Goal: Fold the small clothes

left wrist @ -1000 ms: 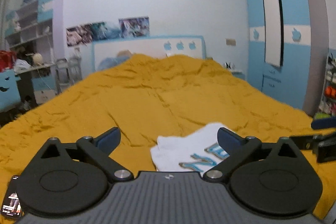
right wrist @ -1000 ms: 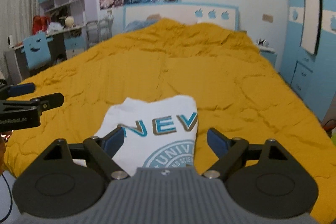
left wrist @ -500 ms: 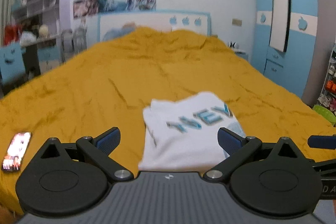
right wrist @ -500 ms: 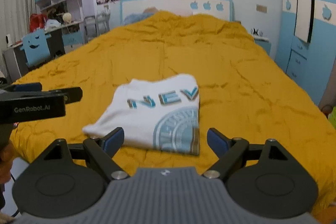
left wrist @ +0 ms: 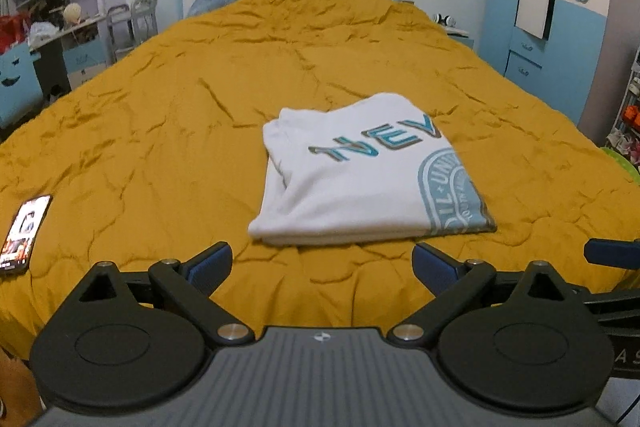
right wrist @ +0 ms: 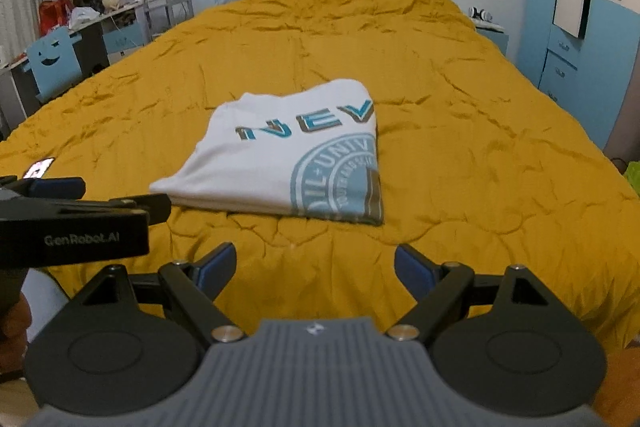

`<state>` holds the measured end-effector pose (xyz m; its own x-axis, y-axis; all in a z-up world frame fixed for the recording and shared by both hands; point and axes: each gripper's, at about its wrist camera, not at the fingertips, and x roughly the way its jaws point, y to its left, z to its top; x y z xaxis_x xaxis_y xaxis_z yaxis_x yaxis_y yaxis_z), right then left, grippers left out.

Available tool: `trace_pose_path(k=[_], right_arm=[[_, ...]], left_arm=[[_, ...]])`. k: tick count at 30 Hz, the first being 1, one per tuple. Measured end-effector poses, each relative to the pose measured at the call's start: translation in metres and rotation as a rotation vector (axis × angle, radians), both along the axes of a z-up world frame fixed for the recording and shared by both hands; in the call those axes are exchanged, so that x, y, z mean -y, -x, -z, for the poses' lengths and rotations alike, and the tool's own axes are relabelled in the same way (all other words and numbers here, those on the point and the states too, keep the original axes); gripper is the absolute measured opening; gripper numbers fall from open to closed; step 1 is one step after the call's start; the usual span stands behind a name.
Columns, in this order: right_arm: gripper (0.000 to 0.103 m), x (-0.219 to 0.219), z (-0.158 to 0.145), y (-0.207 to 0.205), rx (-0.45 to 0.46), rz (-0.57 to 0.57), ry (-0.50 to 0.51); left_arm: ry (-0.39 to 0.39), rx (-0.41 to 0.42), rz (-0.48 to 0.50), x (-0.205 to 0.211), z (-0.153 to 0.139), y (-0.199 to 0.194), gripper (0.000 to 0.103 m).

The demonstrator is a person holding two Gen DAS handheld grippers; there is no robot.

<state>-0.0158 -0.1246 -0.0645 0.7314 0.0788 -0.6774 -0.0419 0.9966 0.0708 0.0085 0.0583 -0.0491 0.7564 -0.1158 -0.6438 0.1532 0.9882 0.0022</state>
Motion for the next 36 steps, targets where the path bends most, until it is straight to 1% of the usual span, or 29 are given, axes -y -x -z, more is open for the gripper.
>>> trace_pose_path(k=[3,10,36], right_arm=[[0.082,0.0013,0.0021,-0.0015,-0.016,0.000,-0.007],[0.082,0.0017,0.0015,-0.0027,-0.022,-0.004,-0.007],[0.082,-0.0003,0.0026,-0.0027,-0.019,-0.006,-0.002]], left_arm=[[0.001,-0.015,-0.007,-0.0024,0.0017,-0.0013,0.103],[-0.007,-0.010,-0.003,-0.0001,0.0006,0.0009,0.103],[-0.020,-0.007,0.008,0.0029,0.0013,0.0026,0.103]])
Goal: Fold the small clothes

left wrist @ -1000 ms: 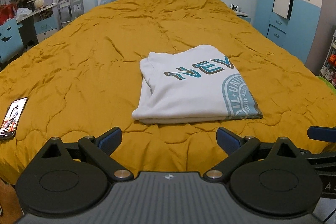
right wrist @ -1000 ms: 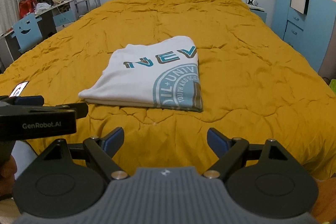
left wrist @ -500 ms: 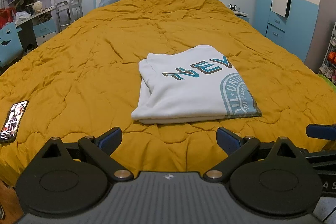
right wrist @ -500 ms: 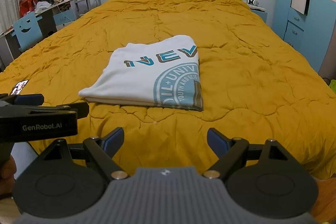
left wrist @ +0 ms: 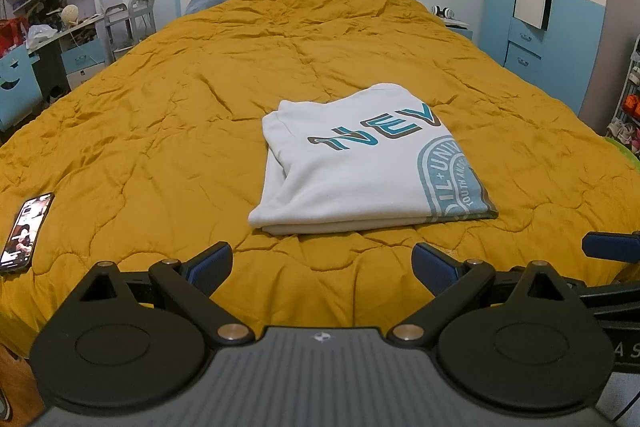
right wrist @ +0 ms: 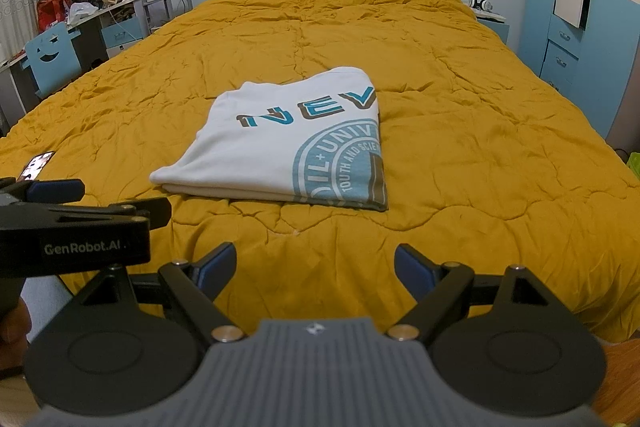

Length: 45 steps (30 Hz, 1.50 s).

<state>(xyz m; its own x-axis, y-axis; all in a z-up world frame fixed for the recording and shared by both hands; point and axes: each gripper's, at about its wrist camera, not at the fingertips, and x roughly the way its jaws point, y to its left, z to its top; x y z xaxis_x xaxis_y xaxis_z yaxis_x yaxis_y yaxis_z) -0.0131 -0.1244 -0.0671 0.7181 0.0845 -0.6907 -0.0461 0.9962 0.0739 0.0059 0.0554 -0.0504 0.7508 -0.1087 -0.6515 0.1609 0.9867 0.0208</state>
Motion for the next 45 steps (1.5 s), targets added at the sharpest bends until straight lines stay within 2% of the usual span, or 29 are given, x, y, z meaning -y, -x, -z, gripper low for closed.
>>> trace_pose_path(k=[45], right_arm=[[0.082,-0.0005,0.0025,-0.0012,-0.006,-0.007,0.010]], left_arm=[[-0.010,0.008,-0.027,-0.0026,-0.0026,0.0004,0.103]])
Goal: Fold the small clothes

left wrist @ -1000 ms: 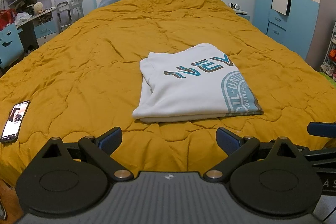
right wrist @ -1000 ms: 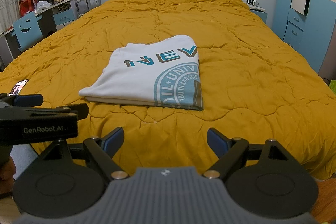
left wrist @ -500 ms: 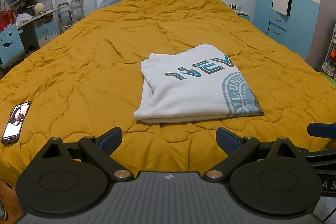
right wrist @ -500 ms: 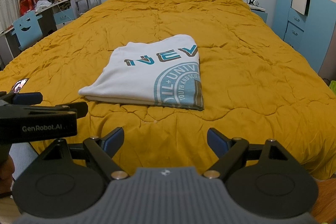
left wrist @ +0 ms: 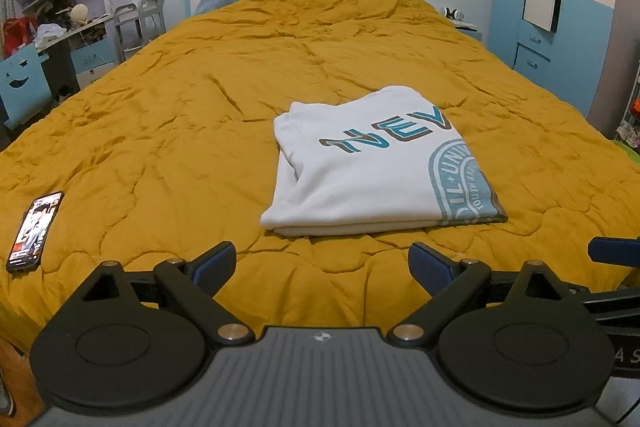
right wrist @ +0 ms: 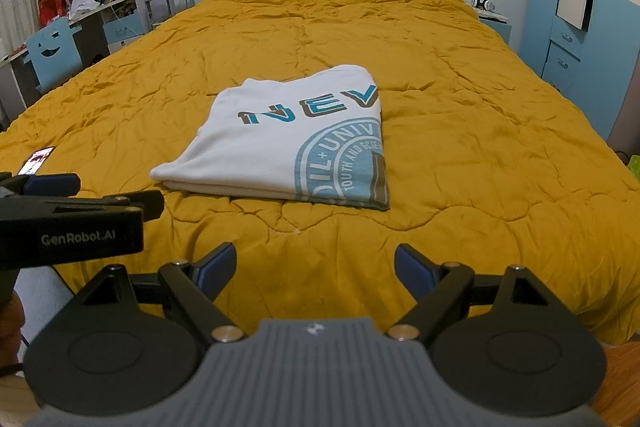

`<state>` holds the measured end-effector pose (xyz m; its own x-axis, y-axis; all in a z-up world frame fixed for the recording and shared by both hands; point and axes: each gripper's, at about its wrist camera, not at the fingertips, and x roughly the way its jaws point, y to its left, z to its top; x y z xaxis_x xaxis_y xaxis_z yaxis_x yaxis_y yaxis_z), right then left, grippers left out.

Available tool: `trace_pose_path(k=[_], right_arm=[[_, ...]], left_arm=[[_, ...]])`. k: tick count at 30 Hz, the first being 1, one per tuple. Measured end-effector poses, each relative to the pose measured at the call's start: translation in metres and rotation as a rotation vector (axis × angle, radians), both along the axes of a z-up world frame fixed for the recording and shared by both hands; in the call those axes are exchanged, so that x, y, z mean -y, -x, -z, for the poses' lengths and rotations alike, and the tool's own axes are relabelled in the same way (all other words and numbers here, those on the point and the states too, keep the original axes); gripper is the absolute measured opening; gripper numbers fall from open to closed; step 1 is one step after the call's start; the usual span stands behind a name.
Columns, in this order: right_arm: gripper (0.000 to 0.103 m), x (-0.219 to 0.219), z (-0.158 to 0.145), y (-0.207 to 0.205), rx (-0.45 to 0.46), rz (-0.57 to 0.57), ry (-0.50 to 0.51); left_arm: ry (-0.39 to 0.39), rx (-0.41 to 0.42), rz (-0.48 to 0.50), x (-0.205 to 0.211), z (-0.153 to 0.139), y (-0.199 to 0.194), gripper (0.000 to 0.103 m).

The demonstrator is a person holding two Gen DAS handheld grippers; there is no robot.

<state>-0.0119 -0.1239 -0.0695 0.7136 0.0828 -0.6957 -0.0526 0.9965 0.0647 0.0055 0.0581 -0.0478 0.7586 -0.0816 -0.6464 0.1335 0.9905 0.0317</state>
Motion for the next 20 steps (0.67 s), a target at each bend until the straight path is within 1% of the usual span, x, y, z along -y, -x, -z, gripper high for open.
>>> trace_pose_path(k=[9,20], right_arm=[[0.082,0.0005,-0.0005,-0.0004,0.002,-0.002,0.003],[0.082,0.0000,-0.0005,-0.0002,0.002,-0.001,0.003]], left_arm=[[-0.014,0.014,-0.007,0.0016,-0.0023,0.0022,0.103],[-0.008,0.020,-0.009,0.0019,-0.0040,0.0028,0.103]])
